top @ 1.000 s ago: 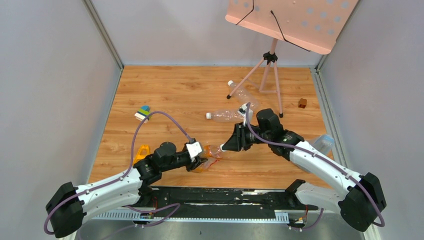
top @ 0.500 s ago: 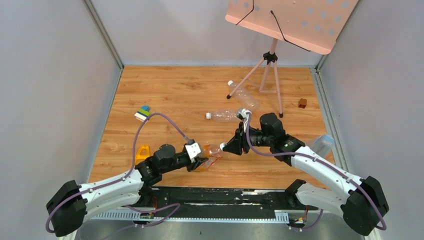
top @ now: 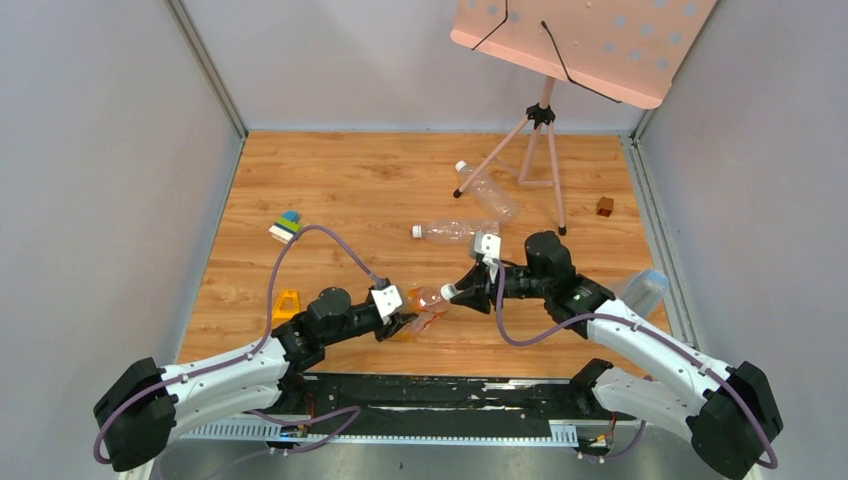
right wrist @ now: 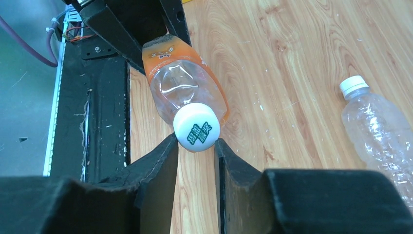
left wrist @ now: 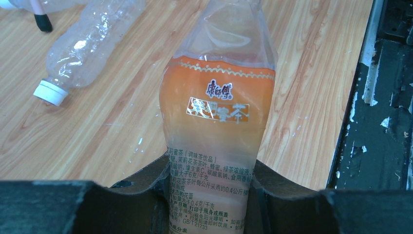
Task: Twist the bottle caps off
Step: Unscrew the bottle cap from the plastic bottle.
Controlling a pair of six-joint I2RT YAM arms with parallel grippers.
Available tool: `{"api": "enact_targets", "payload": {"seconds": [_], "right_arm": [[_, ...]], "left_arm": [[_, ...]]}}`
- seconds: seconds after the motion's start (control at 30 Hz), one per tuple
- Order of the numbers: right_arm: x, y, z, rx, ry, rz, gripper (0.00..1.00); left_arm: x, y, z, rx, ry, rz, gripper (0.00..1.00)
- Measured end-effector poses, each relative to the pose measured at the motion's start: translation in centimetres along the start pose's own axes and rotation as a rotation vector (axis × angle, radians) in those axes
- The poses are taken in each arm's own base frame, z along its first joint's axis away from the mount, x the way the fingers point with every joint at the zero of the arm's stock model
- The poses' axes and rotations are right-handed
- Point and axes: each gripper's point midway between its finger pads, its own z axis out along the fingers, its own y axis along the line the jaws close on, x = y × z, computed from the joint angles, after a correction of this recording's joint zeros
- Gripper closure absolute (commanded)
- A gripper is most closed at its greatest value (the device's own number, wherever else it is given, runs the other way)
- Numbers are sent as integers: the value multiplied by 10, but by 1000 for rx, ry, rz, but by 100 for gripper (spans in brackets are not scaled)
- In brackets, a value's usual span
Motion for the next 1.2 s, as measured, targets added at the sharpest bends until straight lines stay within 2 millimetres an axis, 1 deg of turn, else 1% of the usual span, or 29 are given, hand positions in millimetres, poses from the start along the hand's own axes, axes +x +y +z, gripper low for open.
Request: {"api": "enact_targets", "payload": {"seconds": [0.07,0.1,0.13,0.2,0.3,0.4,0.47,0.5,0.6,0.77,0.9,0.97,1.03,1.07,1.13,1.2], "right_arm": [[0,-1,0,12,2,16,68],[0,-1,0,23,3,49,60],[1,-1,0,34,5,84,53],[-2,-1,0,69,-2,190,43],[-12,1,-4,111,-38,348,41],[-19,4,-6,129,-66,502,44],[-16,5,-5,141,-47,605,48],[-11,4,-3,157,-12,671,50],[-3,-1,1,190,49,741,53],[12,-6,8,227,131,832,53],[15,-5,9,231,143,866,58],[14,-5,10,226,146,873,63],[12,-5,12,217,149,878,78],[11,-6,13,214,150,879,83],[11,-4,14,203,155,881,89],[10,-4,14,196,155,879,99]], "left_arm": [[0,1,0,-4,1,9,100],[0,2,0,-7,2,12,100],[1,2,0,-8,3,15,100],[2,2,-1,-8,7,22,100],[7,1,-1,-1,29,33,100],[11,0,-2,5,46,37,100],[13,0,-2,8,52,41,100],[14,-1,-2,11,56,43,100],[16,-1,-1,13,60,47,100],[15,0,0,11,58,50,100],[15,1,-1,8,58,53,100],[15,1,-1,4,60,54,100],[15,2,-2,-2,61,56,100],[15,3,-3,-5,62,56,100],[15,3,-4,-8,59,57,100],[15,3,-5,-9,55,58,100]]}}
